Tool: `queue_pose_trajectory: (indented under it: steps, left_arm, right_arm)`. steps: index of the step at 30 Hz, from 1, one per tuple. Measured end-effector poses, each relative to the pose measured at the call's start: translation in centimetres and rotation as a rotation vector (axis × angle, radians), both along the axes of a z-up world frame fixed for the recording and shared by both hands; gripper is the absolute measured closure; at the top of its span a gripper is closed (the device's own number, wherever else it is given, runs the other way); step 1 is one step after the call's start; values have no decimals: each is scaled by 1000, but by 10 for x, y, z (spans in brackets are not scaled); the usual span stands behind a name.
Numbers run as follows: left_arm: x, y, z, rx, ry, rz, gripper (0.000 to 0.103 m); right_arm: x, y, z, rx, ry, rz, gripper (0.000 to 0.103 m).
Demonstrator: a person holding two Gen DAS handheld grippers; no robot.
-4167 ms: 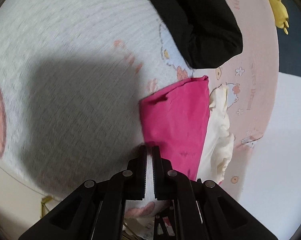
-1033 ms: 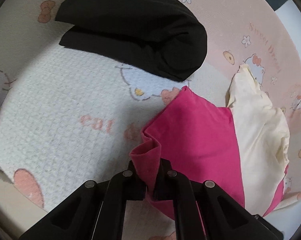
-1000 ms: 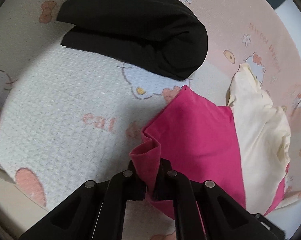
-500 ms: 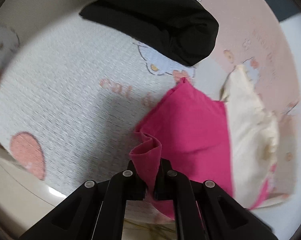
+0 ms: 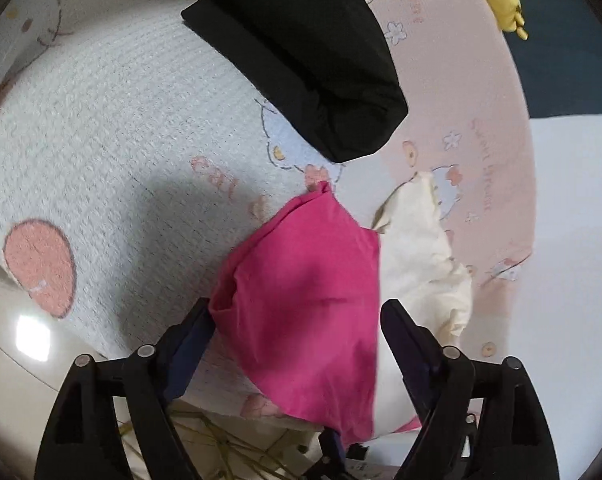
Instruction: Fold clothes
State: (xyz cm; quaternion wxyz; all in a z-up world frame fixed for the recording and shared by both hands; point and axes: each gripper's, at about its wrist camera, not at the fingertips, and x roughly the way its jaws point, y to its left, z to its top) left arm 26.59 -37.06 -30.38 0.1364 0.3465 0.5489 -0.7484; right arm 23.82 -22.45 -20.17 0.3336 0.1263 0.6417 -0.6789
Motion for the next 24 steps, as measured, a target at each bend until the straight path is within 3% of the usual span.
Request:
queue_pose_trajectory:
  steps: [7,13,19,24]
  left_arm:
    - [3,3,3,-20,-36,-7,19]
    - [5,6,14,-68,-51,-28,19]
    - [6,9,25,-120,-67,-51,19]
    - [-13,17,45,-214,-75,-112,19]
  right_arm:
    - [-7,1,6,-12,-23,-21,36]
    - [11,6,27,-71,-139,18,36]
    - [-6,13,36,-88,-50,-78,36]
    - [-34,21,54,-122,18,-194,36]
